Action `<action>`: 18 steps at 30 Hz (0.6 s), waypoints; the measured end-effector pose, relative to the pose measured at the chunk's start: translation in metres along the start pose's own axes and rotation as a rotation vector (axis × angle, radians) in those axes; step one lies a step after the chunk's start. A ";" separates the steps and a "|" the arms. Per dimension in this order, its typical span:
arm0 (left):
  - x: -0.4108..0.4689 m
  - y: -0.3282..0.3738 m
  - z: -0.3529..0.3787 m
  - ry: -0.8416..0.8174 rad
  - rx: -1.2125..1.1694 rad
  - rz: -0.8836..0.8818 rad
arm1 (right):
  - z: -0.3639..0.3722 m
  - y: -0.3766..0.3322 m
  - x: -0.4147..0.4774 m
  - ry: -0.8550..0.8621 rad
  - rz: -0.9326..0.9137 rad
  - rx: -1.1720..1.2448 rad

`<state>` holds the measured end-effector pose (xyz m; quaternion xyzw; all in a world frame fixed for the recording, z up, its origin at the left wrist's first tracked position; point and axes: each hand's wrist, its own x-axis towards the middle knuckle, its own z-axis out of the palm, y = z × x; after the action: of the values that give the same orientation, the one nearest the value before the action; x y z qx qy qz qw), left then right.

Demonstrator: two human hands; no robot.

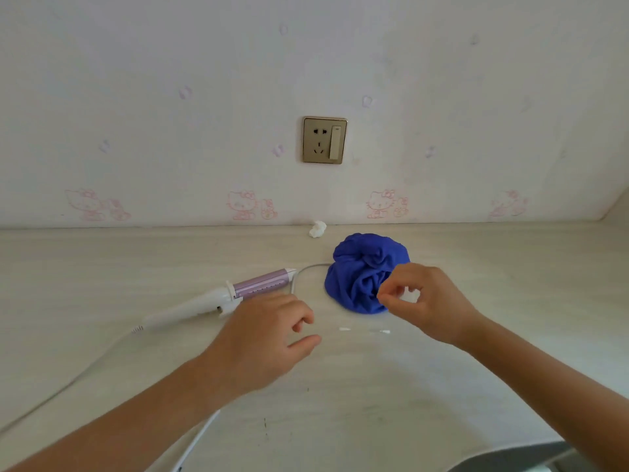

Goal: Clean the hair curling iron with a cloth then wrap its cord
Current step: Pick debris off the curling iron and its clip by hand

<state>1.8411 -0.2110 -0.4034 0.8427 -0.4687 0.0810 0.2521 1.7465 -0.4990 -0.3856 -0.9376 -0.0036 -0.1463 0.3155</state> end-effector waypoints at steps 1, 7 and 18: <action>0.007 0.009 0.013 -0.029 0.002 0.018 | 0.002 0.005 -0.007 -0.043 0.036 -0.046; 0.047 0.023 0.058 -0.133 0.127 0.020 | 0.023 0.022 -0.025 -0.116 0.134 -0.252; 0.059 0.023 0.060 -0.136 0.084 0.131 | 0.033 0.015 -0.029 0.009 0.100 -0.209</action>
<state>1.8483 -0.2952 -0.4255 0.8237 -0.5349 0.0594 0.1784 1.7290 -0.4891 -0.4274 -0.9636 0.0597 -0.1345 0.2230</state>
